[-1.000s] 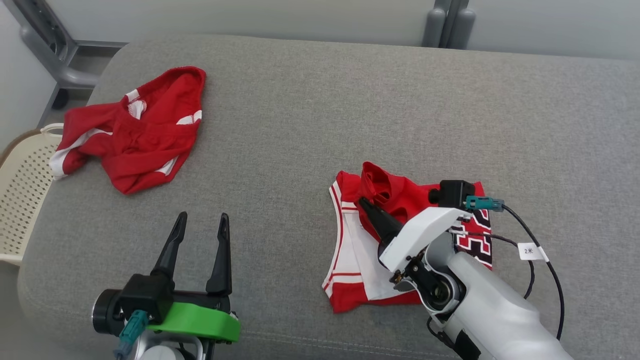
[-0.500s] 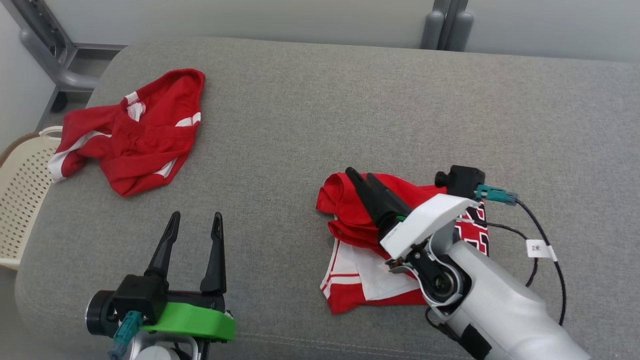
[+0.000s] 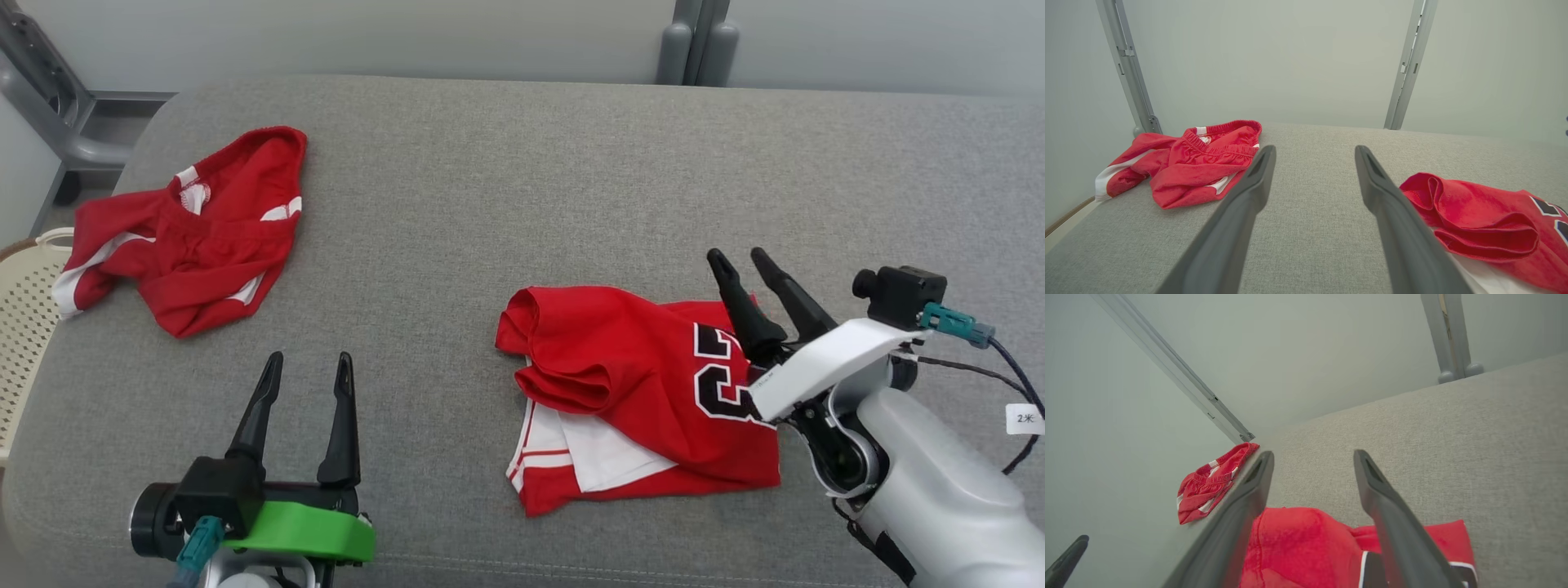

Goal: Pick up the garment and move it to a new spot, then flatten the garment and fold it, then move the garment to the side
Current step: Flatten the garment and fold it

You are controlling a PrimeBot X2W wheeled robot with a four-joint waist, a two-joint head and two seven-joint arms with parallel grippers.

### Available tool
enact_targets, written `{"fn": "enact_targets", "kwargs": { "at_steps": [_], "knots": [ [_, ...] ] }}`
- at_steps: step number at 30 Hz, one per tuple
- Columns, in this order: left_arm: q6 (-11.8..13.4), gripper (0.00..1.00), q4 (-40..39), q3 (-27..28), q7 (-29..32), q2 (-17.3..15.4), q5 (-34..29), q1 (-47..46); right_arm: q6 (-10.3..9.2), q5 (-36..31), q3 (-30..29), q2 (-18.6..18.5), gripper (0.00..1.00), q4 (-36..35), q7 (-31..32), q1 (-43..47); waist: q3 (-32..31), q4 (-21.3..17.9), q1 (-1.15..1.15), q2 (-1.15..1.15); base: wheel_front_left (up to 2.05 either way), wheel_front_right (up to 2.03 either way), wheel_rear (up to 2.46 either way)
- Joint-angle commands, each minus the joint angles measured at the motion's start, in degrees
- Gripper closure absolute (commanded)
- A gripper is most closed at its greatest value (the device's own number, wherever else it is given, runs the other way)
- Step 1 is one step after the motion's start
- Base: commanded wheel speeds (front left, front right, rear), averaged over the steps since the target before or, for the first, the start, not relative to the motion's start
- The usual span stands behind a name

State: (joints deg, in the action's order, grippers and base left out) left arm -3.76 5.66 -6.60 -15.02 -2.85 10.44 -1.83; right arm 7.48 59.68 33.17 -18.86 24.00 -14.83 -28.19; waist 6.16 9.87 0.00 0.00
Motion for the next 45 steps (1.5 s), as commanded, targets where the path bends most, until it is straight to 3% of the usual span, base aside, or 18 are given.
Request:
{"fn": "enact_targets", "kwargs": {
  "at_steps": [1,2,7,8,9,14,28,36,45],
  "knots": [
    [-0.2,0.00,-0.3,0.1,-0.1,-0.1,-0.4,0.2,0.02,-2.4,-0.4,-0.5,0.00,0.8,-0.3,0.8,0.0,0.0,0.00,0.00,0.00,0.00,0.00],
    [-0.2,0.00,-0.4,0.1,-0.1,-0.1,-0.5,0.2,0.02,-6.5,-1.2,-0.3,0.00,2.4,-0.4,1.1,0.0,-0.1,0.00,0.00,0.00,0.00,0.00],
    [-0.3,0.00,-0.5,0.2,-0.1,-0.1,-0.5,0.2,0.02,-13.2,-3.5,1.1,0.00,6.1,-0.4,2.0,0.1,-0.1,0.00,0.00,0.00,0.00,0.00],
    [-0.3,0.00,-0.4,0.1,-0.1,-0.1,-0.5,0.1,0.02,-14.5,-3.8,1.4,0.34,6.8,-0.4,2.0,0.1,0.0,0.00,0.00,0.00,0.00,0.00],
    [-0.3,0.00,-0.4,0.1,-0.1,-0.1,-0.5,0.0,0.02,-15.3,-4.2,1.8,0.55,7.5,-0.4,2.2,0.2,0.1,0.00,0.00,0.00,0.00,0.00],
    [-0.2,0.00,-0.4,0.0,-0.1,-0.1,-0.5,0.0,0.02,-20.7,-5.0,3.0,1.00,10.3,-0.5,2.1,0.3,0.4,0.00,0.00,0.00,0.00,0.00],
    [-0.3,0.00,-0.4,-0.5,-0.1,-0.1,-0.5,-1.0,0.00,-30.5,0.2,4.9,1.00,19.6,-0.5,-1.1,1.3,1.5,0.00,0.00,0.00,0.00,0.00],
    [-0.2,0.00,-0.1,-0.7,-0.1,-0.1,-0.1,-1.2,0.00,-29.4,4.0,6.0,1.00,24.9,-0.5,-2.4,1.5,2.9,0.00,0.00,0.00,0.00,0.00],
    [0.1,0.00,-0.3,-0.5,-0.1,-0.1,0.3,-0.8,0.00,-26.3,8.9,6.0,1.00,23.3,-0.5,-1.7,1.6,3.7,0.00,0.00,0.00,0.00,0.00]
  ]
}}
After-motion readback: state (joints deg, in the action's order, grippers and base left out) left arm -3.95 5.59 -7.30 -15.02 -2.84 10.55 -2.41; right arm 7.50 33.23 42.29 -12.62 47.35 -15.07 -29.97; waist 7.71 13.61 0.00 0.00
